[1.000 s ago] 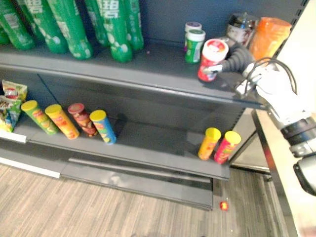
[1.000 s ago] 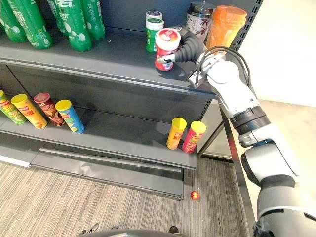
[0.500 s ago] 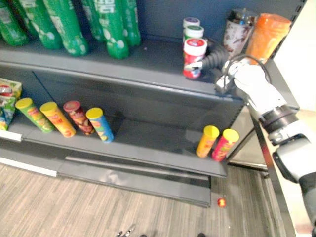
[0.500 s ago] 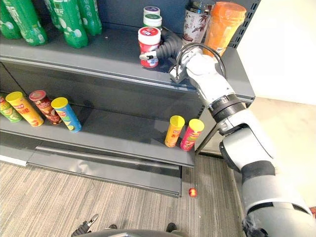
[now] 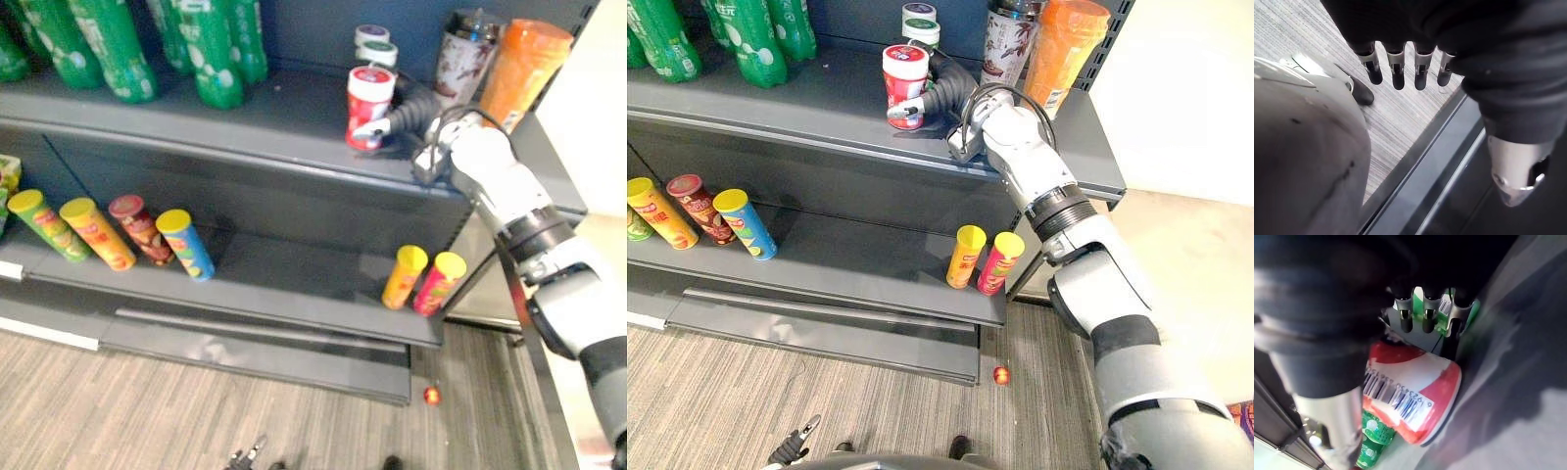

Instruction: Put the gum and the chips on the shelf.

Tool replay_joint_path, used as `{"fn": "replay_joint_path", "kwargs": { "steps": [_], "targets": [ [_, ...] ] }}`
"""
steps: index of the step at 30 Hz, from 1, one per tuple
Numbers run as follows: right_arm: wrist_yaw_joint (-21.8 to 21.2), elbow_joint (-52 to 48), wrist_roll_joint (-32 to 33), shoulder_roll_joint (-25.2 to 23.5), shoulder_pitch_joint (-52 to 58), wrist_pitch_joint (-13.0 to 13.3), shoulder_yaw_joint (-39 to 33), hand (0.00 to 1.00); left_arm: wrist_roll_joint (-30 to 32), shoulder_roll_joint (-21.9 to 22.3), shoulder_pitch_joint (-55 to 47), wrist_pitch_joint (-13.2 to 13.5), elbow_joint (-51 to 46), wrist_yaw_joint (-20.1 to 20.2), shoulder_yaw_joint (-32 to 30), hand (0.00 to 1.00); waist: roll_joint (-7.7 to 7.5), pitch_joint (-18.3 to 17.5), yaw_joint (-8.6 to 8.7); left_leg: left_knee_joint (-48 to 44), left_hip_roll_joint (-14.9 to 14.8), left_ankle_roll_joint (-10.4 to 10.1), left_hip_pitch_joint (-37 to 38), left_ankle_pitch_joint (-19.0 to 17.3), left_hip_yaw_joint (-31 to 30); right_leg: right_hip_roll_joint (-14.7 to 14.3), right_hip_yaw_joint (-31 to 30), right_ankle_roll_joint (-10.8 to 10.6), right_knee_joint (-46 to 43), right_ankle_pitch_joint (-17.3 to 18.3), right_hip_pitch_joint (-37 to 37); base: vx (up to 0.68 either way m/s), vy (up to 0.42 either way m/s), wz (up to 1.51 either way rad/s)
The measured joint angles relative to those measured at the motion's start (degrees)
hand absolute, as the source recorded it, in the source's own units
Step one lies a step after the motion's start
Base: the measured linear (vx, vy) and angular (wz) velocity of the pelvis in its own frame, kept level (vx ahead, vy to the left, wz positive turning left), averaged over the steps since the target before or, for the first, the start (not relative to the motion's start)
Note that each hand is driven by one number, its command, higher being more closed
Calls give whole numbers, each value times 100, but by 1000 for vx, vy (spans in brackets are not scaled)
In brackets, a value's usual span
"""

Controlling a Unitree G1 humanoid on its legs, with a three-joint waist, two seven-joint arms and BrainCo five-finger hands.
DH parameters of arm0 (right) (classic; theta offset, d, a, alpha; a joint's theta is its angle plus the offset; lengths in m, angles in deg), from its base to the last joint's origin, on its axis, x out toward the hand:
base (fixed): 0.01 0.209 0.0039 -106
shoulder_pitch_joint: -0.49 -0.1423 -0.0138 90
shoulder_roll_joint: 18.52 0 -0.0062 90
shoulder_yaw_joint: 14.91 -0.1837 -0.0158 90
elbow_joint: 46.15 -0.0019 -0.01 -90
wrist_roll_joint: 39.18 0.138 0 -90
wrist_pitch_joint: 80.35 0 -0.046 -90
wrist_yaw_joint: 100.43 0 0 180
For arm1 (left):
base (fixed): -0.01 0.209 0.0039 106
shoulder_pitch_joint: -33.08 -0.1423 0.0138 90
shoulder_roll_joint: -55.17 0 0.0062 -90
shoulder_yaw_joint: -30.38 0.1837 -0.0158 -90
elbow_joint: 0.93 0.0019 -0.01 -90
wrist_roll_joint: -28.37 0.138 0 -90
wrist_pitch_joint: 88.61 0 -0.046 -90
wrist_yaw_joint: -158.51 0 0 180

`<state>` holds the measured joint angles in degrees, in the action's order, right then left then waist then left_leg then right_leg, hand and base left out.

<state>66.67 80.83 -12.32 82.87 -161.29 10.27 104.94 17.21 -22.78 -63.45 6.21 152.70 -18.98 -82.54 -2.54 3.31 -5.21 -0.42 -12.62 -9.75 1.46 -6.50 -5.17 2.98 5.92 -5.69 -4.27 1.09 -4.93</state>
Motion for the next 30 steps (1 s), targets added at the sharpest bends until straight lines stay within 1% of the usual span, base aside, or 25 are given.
{"fn": "replay_joint_path", "kwargs": {
  "steps": [6,7,9,10,11,12,14,15,17,22,23,24,25,26,28,30],
  "targets": [
    [37,-810,477,630,7,63,-27,0,-2,-4,-124,0,-48,-1,-123,0,-80,29,10,28,30,0,70,0,132,0,-208,-1,-25,-1,-77,20,4,-15],
    [81,-1057,592,897,6,106,-45,0,-3,-5,-170,0,-53,2,-164,0,-94,27,44,30,55,0,129,0,132,9,-309,-3,-30,-2,-77,22,7,-28],
    [123,-1225,716,1073,7,125,-71,0,-2,-5,-180,0,-53,2,-172,0,-95,28,72,43,71,0,160,-1,134,18,-351,-3,-34,-2,-77,6,7,-17],
    [130,-1475,881,1274,7,152,-208,0,-3,-14,-182,1,-53,5,-172,0,-95,28,173,75,77,0,179,-1,139,21,-365,-4,-39,-2,-84,-8,8,-6],
    [135,-1548,962,1316,8,174,-266,0,-2,-19,-183,1,-52,5,-173,0,-95,28,204,91,75,-1,184,-2,141,19,-367,-4,-41,-2,-90,-23,9,-7],
    [135,-1702,1045,1428,10,295,-321,0,-2,-22,-183,1,-52,6,-172,0,-95,28,235,123,70,-1,206,-3,158,11,-398,-4,-49,-2,-106,-22,4,-7],
    [125,-1886,1175,1501,43,404,-422,0,-2,-23,-191,2,-52,6,-173,0,-97,28,245,144,69,-2,247,-6,198,2,-452,-5,-87,-1,-131,-20,2,-16],
    [127,-1987,1198,1510,92,517,-496,0,-2,-22,-203,2,-52,7,-172,0,-99,26,251,162,67,1,286,-10,268,-7,-508,-5,-104,-2,-140,-24,2,-19],
    [127,-2198,1199,1601,197,598,-519,0,0,-31,-215,2,-50,8,-172,0,-109,20,263,175,70,3,285,-14,288,-11,-549,-9,-130,-4,-172,-39,1,-12],
    [121,-2902,1200,1865,871,630,-873,0,4,-52,-242,2,-42,8,-170,0,-143,-3,293,208,71,3,290,-13,308,-17,-585,-10,-151,-4,-200,-21,0,-2],
    [117,-3158,1201,1981,1034,660,-1027,0,10,-52,-245,4,-41,8,-170,0,-147,-6,294,211,71,4,295,-13,307,-18,-584,-10,-151,-4,-212,35,3,0],
    [107,-3574,1202,2098,1360,781,-1457,0,14,-58,-261,4,-41,9,-170,0,-157,-12,307,218,71,4,285,-12,307,-19,-584,-10,-150,-4,-229,37,4,0],
    [106,-3732,1203,2113,1499,839,-1674,0,16,-62,-271,5,-42,10,-170,0,-162,-16,320,222,72,4,281,-12,308,-19,-584,-10,-150,-4,-238,42,6,-2],
    [109,-3989,1234,2113,1762,988,-2084,0,24,-69,-284,4,-36,11,-169,0,-172,-24,354,226,76,4,276,-12,312,-16,-590,-10,-150,-4,-249,29,8,-4],
    [132,-4449,1293,2104,2438,1198,-2891,0,75,-71,-280,5,-36,12,-162,0,-201,-60,377,232,83,4,278,-12,323,-14,-619,-11,-147,-4,-261,24,10,-5],
    [142,-4757,1375,2049,2918,1268,-3287,0,111,-70,-280,7,-35,15,-158,0,-225,-84,379,235,83,4,278,-13,340,-16,-636,-11,-147,-4,-272,10,7,-6]
  ]
}}
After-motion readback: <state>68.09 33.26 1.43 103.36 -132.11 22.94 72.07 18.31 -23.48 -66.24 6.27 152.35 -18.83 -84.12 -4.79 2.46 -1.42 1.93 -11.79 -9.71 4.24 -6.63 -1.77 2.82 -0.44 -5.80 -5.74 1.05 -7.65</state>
